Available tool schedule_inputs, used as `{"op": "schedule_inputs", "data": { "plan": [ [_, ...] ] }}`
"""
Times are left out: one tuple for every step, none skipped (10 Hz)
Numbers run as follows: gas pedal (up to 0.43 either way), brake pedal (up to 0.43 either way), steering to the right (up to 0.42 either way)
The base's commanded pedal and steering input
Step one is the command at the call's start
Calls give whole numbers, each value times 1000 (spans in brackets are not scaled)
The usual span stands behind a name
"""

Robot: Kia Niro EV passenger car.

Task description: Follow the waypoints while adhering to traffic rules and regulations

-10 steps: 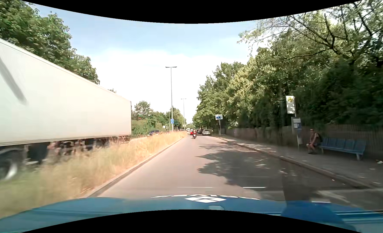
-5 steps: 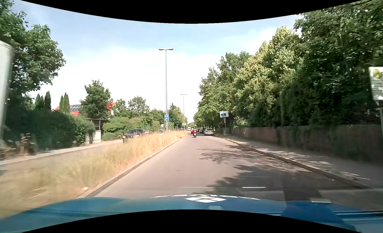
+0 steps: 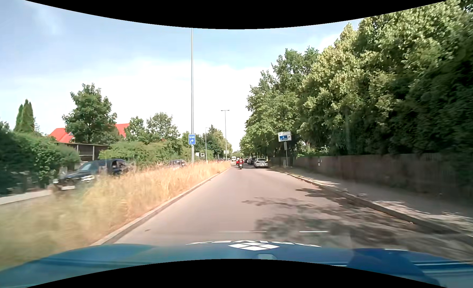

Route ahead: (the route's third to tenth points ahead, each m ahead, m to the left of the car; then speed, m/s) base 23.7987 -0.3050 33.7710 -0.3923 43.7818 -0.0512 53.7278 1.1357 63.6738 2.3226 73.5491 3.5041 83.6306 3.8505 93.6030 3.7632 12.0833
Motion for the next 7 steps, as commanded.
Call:
{"op": "schedule_inputs", "data": {
  "plan": [
    [0, 0, -5],
    [0, 0, -5],
    [0, 0, -5],
    [8, 0, -5],
    [20, 0, -5],
    [28, 0, -4],
    [28, 0, -4]
  ]
}}
